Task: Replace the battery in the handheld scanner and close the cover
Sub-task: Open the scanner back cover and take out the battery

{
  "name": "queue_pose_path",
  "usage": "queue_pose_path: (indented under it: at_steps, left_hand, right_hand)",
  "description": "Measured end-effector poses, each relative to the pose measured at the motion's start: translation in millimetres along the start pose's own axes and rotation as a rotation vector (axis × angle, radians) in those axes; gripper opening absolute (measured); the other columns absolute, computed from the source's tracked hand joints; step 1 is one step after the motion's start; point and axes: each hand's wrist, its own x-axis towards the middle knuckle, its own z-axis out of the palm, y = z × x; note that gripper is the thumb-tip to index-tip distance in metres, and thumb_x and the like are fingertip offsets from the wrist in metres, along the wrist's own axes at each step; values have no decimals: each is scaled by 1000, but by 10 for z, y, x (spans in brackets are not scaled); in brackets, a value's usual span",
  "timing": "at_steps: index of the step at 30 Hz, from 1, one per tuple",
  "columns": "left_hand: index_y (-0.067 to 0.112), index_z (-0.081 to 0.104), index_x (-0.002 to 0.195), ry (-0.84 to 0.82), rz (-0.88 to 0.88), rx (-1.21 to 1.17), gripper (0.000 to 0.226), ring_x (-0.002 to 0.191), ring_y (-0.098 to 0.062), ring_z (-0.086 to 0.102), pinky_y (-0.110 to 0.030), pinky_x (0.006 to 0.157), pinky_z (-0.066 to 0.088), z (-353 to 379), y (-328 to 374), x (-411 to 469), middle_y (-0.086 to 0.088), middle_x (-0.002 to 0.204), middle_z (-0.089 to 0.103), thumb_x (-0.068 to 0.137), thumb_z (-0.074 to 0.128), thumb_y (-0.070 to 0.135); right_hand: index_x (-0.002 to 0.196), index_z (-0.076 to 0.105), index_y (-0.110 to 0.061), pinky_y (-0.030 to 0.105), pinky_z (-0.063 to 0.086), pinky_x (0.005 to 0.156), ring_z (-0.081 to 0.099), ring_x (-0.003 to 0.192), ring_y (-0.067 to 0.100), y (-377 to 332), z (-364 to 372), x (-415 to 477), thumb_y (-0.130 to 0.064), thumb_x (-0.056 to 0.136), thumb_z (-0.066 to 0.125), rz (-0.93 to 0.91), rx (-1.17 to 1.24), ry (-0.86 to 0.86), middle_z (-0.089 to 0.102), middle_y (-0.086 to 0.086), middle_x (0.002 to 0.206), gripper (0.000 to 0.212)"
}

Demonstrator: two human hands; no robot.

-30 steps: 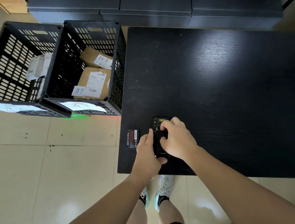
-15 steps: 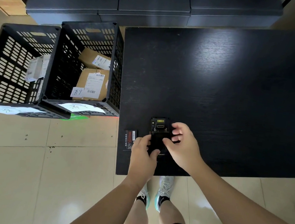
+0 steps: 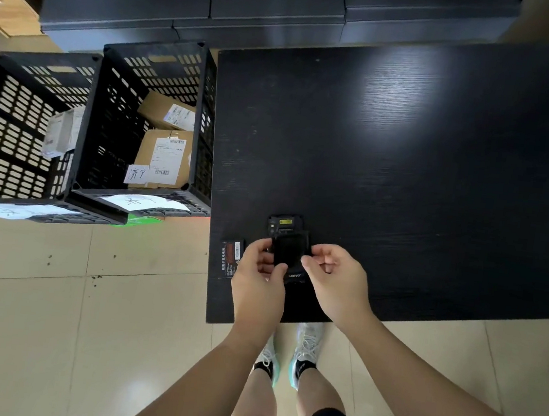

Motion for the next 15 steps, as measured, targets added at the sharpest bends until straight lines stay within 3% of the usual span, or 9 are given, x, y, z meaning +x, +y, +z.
queue_pose_path:
  at_steps: [6, 11, 15]
  left_hand:
    - [24, 61, 122, -110, 37, 48, 38, 87, 0, 61, -7, 72, 45, 441, 313, -62, 9, 104, 66, 89, 61, 5]
    - [10, 54, 133, -240, 44, 163, 46, 109, -12, 60, -15, 90, 43, 747, 316, -157, -5, 125, 61, 90, 47, -3]
    - [9, 54, 132, -278, 15, 186, 47, 98, -4, 55, -2, 80, 36, 820, 292, -221, -6, 126, 60, 87, 45, -4]
  right_hand:
    - [89, 69, -34, 23, 56, 70, 66, 75, -5, 67, -511, 190, -34, 79, 76, 20, -69, 124, 72, -15, 76, 13]
    - [103, 72, -28, 11, 48, 67, 63, 74, -10, 269, -748, 222, -36, 78, 77, 85, -173, 107, 70, -16, 79, 27]
    - [108, 72, -23, 4, 40, 63, 61, 75, -8, 353, -742, 224, -29, 79, 77, 90, -219, 115, 68, -18, 79, 29]
